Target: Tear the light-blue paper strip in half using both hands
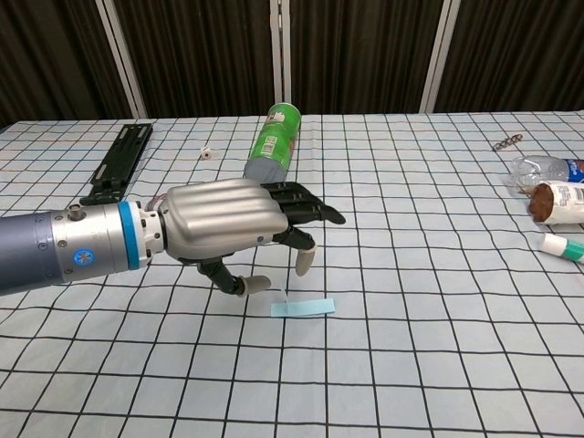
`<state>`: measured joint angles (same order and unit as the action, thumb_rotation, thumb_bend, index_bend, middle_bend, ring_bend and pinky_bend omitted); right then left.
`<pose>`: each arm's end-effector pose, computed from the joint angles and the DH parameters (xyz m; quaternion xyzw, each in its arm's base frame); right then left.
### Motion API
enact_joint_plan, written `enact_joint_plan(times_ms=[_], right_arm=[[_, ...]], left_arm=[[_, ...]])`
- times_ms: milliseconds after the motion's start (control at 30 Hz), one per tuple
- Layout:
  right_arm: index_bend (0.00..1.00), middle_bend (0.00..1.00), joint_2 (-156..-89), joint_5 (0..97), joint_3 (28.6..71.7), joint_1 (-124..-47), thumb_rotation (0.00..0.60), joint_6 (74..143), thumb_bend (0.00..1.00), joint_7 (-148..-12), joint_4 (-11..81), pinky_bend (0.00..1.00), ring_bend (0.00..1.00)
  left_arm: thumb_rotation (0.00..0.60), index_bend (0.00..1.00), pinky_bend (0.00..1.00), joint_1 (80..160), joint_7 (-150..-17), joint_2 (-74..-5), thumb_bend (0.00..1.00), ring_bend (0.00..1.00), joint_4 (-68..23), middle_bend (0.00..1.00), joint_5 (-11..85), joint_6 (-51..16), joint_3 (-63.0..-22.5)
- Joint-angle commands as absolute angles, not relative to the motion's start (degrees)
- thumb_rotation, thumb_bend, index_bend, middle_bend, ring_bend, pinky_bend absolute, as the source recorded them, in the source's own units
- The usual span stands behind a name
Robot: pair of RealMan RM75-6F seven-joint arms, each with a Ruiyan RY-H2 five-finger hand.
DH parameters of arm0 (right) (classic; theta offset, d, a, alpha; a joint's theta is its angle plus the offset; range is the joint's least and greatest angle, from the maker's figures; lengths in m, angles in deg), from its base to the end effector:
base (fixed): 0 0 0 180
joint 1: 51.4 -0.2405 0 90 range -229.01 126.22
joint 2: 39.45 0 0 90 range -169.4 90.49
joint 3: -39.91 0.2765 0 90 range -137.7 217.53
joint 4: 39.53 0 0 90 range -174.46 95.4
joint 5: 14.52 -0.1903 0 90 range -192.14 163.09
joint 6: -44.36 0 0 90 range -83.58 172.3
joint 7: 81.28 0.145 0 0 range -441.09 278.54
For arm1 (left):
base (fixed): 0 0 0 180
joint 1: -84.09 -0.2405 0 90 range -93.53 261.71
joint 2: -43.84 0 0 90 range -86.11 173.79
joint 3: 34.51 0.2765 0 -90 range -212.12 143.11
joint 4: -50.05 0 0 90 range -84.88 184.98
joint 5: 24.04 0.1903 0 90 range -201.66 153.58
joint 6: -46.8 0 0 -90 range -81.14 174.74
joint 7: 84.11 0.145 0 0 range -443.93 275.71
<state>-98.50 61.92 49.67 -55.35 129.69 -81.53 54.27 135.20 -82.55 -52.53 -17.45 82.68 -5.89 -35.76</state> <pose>-0.3330 -0.1964 0.2413 0.5241 -0.3705 0.3818 0.6651 -0.1107 0.3225 -0.0642 -0.8966 -0.1035 -0.3779 0.2064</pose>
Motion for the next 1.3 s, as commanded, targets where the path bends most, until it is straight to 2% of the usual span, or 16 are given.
enact_joint_plan(times_ms=[33,300,467,800,967,1100,1300], right_arm=[[0.0,0.0,-98.42,61.98,49.7,-55.34,0.6,129.7,0.0,-81.35,54.27,0.0,0.0],[0.0,0.0,-98.08,62.01,49.75,-55.18,0.6,129.86,0.0,-80.95,54.51,0.0,0.0],[0.0,0.0,-97.93,62.06,49.71,-55.18,0.6,129.74,0.0,-80.83,54.58,0.0,0.0],[0.0,0.0,-97.48,62.11,49.51,-55.2,0.6,129.3,0.0,-80.68,54.94,0.0,0.0],[0.0,0.0,-97.35,62.26,49.48,-55.17,0.6,129.42,0.0,-80.68,55.1,0.0,0.0],[0.0,0.0,-97.31,62.33,49.43,-55.18,0.6,129.36,0.0,-80.67,55.17,0.0,0.0],[0.0,0.0,-97.61,62.4,49.2,-55.38,0.6,128.85,0.0,-80.73,55.19,0.0,0.0]], left_arm=[[0.6,0.39,0.0,135.54,-81.81,-52.87,0.45,0.0,-17.39,0.0,81.94,-5.77,-35.34],[0.6,0.4,0.0,135.53,-79.26,-54.08,0.46,0.0,-16.7,0.0,79.96,-6.04,-34.53],[0.6,0.43,0.0,135.7,-78.72,-54.57,0.51,0.0,-16.68,0.0,78.65,-5.66,-34.17],[0.6,0.49,0.0,136.2,-78.03,-55.75,0.51,0.0,-15.7,0.0,77.71,-6.19,-33.25],[0.6,0.55,0.0,136.17,-77.82,-56.37,0.52,0.0,-15.0,0.0,77.29,-6.54,-32.84],[0.6,0.61,0.0,136.11,-77.63,-56.73,0.56,0.0,-14.79,0.0,76.84,-7.04,-32.82],[0.6,0.75,0.0,135.97,-78.44,-55.66,0.58,0.0,-17.38,0.0,73.86,-7.02,-34.68]])
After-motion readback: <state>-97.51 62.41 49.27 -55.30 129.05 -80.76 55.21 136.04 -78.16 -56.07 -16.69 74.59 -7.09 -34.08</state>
